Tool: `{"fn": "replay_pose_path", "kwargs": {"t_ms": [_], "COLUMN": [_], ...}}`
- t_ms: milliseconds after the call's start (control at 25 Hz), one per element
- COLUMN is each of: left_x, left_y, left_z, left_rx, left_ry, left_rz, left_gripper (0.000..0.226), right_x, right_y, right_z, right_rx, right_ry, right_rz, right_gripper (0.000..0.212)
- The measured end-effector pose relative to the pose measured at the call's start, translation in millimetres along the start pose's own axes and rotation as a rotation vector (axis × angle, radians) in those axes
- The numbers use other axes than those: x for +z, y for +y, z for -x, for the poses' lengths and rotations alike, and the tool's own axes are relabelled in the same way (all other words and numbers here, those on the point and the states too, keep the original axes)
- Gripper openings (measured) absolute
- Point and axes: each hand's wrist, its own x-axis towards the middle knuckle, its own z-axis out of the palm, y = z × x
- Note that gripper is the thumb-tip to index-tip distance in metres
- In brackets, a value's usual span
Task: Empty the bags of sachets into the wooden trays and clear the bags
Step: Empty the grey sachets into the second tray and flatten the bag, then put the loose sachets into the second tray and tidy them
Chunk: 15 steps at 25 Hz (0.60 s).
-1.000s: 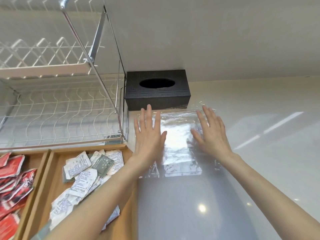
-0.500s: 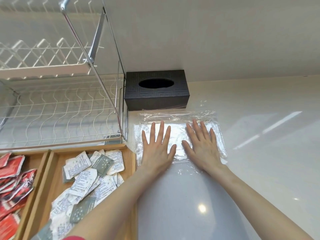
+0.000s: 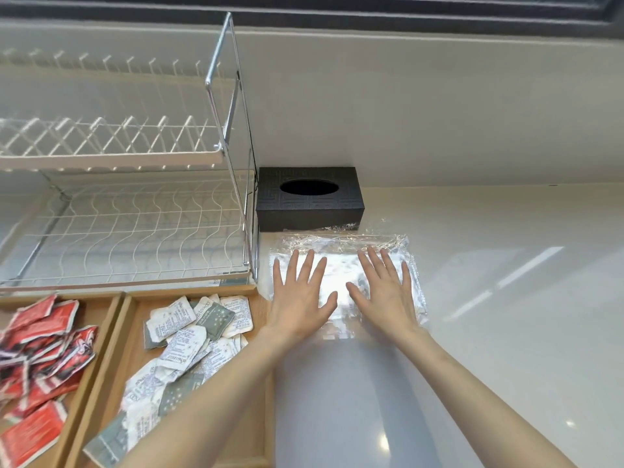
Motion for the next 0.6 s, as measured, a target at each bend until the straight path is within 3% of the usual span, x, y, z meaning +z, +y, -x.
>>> {"fn": "replay_pose_path", "kwargs": {"t_ms": [440, 600], "left_x": [-61, -67], "left_y": [-27, -49], "left_z": [108, 162], "left_rx": [-0.069, -0.082], "left_ry": [0.098, 0.130], "left_rz": [-0.003, 0.041], "left_gripper": [0.092, 0.088], "right_x": [-35, -30], "right_y": [-84, -114], "right_z": [88, 126], "right_rx": [-0.099, -0.132], "right_ry": [0.039, 0.008], "right_rz": [-0.026, -0.125], "right_gripper": [0.089, 0.069]}}
